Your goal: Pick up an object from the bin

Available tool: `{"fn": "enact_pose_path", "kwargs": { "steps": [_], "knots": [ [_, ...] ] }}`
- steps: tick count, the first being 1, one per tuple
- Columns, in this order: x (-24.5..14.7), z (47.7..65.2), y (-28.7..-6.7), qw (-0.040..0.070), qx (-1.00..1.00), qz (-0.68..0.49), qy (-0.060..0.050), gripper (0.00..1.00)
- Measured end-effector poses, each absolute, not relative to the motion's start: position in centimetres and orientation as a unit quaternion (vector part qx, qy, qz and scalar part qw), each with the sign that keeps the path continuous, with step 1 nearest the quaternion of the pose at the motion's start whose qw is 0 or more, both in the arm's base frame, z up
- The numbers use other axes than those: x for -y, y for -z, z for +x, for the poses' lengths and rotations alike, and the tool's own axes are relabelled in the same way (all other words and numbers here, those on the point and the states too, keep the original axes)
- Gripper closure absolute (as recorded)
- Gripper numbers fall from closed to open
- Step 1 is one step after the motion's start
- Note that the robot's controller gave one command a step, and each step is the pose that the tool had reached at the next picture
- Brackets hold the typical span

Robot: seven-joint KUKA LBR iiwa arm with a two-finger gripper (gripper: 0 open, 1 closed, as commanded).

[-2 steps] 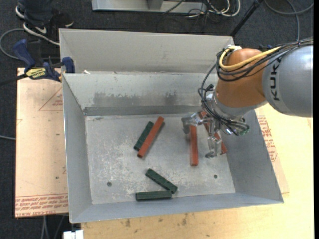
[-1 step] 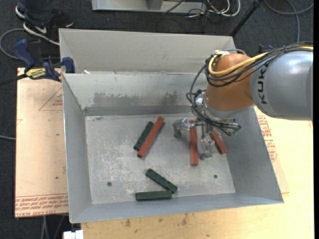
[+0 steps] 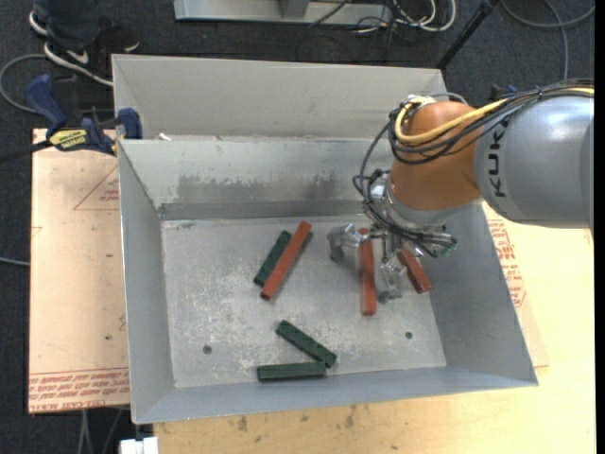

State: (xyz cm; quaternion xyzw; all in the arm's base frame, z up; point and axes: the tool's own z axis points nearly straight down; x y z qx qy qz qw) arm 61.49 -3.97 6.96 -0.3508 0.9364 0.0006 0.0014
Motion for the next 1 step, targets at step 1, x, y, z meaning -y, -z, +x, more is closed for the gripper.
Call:
{"fn": "enact_pose_path", "kwargs": {
  "steps": [1],
  "knots": [
    [3.99,61.54,-7.04,0.002,-0.937,-0.35,0.0,1.0]
  ]
}}
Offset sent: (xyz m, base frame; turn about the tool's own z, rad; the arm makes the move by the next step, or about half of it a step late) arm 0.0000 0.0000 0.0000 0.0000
